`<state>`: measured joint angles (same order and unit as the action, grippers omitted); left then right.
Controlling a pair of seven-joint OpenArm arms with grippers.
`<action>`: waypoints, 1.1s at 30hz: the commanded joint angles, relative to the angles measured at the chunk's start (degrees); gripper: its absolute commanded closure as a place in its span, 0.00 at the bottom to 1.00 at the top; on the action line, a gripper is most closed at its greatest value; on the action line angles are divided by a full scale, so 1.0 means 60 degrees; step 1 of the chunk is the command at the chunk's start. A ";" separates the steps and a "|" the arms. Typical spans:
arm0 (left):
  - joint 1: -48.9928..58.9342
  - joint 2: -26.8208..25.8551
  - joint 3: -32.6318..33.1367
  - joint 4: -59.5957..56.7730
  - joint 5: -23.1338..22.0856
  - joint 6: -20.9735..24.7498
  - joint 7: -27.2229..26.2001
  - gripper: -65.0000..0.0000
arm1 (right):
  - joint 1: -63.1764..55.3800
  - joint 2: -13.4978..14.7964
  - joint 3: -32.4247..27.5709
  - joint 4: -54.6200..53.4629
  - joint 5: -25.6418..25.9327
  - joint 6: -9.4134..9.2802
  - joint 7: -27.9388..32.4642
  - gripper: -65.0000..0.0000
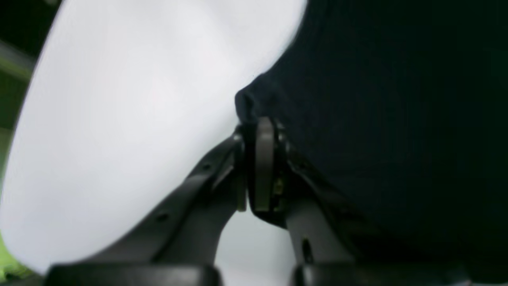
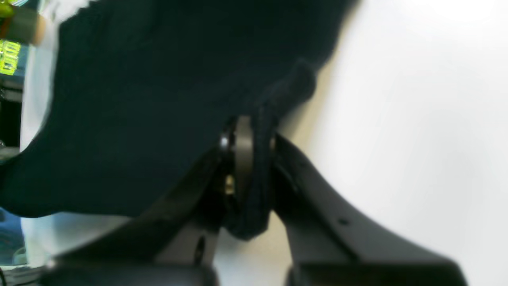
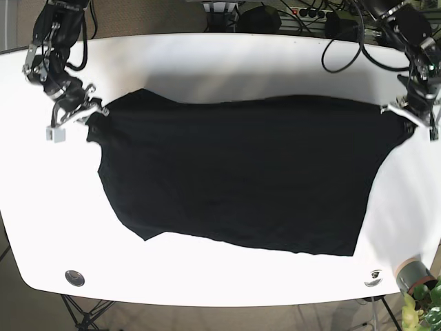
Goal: Fold the T-shirt properly
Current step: 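Lay the shirt flat, pulling both grippers apart along its edge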
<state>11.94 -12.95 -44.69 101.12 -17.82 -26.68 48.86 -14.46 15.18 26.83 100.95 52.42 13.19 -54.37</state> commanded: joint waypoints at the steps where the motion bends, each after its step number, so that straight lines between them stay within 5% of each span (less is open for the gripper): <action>1: 0.0156 0.0114 -0.0369 -0.0026 -0.0055 -0.0177 -0.0239 1.00 | -0.0499 0.0012 0.0210 0.0253 0.0178 0.0051 0.0160 0.97; 7: 0.0610 0.0334 -0.0779 -0.0128 -0.0040 -0.0733 -0.0239 1.00 | -0.0982 -0.0281 0.0224 0.0458 0.0120 0.0051 0.0160 0.97; 27: -0.0328 0.0261 -0.0501 0.0194 -0.0040 -0.0733 -0.0166 1.00 | -0.0865 -0.0427 0.0224 0.0370 0.0105 -0.0169 0.0190 0.94; 30: -0.0313 0.0261 -0.0486 0.0179 -0.0040 -0.0733 -0.0166 1.00 | -0.0836 -0.0633 0.0386 0.0370 0.0164 -0.0169 0.0190 0.73; 33: -0.0313 0.0261 -0.0457 0.0194 -0.0040 -0.0733 -0.0166 1.00 | -0.0806 -0.0999 0.0884 0.0370 0.0178 -0.0052 0.0190 0.39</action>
<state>10.33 -10.22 -47.31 101.32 -17.69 -31.11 48.99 -19.75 10.26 29.50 102.30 52.40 12.01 -54.24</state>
